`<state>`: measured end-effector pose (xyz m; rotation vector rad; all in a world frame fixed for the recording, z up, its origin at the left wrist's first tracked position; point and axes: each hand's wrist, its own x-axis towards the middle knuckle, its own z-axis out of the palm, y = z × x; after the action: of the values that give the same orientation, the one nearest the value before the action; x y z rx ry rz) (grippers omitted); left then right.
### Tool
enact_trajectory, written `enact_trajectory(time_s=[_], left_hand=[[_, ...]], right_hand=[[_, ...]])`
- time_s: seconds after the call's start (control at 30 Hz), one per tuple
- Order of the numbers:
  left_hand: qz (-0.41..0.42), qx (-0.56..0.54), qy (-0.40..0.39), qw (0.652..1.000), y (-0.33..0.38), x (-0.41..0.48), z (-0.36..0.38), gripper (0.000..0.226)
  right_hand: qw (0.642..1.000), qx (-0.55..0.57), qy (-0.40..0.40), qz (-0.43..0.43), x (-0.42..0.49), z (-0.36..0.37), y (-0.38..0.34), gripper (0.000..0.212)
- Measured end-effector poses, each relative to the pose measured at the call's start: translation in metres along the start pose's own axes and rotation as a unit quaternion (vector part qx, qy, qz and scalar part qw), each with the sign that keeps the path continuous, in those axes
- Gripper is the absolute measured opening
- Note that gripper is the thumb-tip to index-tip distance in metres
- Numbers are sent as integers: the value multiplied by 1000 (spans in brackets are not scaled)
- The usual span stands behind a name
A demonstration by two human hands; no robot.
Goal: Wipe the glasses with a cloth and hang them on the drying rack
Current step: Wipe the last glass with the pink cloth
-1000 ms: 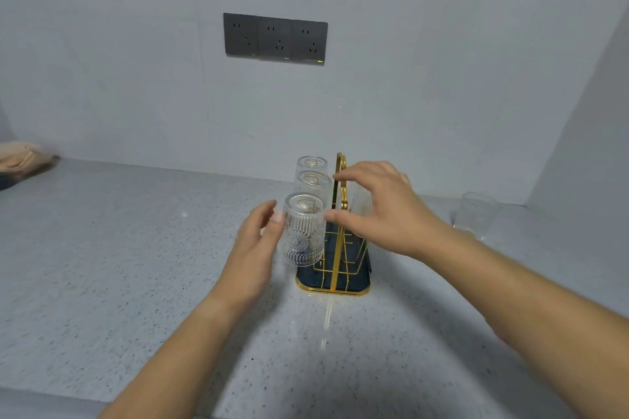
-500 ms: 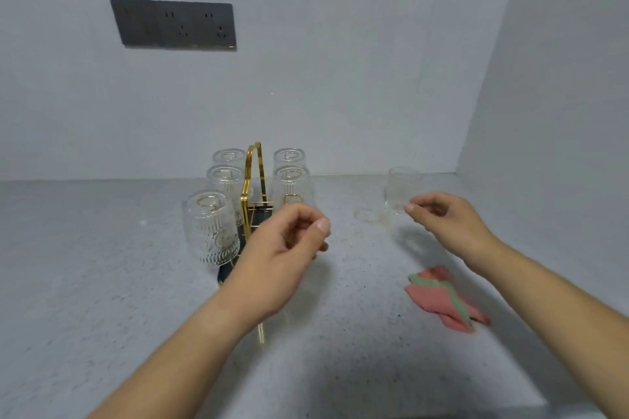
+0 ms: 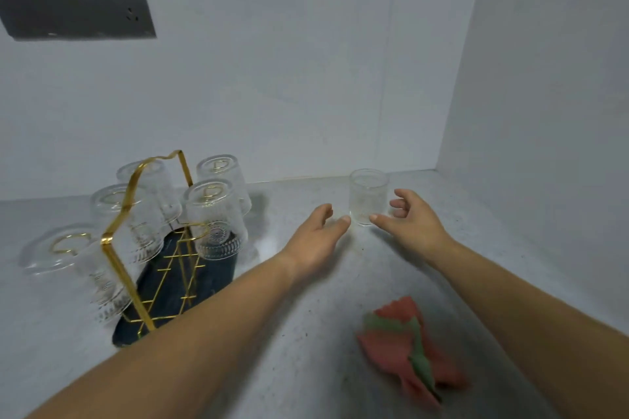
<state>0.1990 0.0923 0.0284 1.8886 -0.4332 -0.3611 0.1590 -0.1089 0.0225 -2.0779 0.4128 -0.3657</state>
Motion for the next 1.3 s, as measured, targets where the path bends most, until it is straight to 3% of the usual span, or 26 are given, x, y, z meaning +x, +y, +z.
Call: enact_trajectory(time_s=[0.23,0.47,0.6,0.7,0.87,1.07,1.23,1.3], left_hand=[[-7,-59,-16,998,5,62,29,88],[51,-90,-13,995,-5,83,37,59],[78,-102,-3,992,-2,74,36,41],[106,-118,36,987,8,50,31,54],[134,-174,11,976,22,-15,20,42],[123,-302,24,945,3,-96,11,48],[21,-497,30,867,-15,-152,9,54],[-1,-536,72,841,-22,-166,4,51]], right_hand=[[999,27,-12,-21,43,16,20,109],[994,84,-20,-62,61,22,31,60],[989,128,-21,-71,45,16,18,51],[983,160,-17,-84,14,2,-8,43],[975,196,-38,-95,-55,-18,-49,40],[983,55,-109,-134,-136,-12,-68,48],[971,-37,-203,-120,-185,-15,-66,48],[971,-110,-180,-112,-193,-18,-52,55]])
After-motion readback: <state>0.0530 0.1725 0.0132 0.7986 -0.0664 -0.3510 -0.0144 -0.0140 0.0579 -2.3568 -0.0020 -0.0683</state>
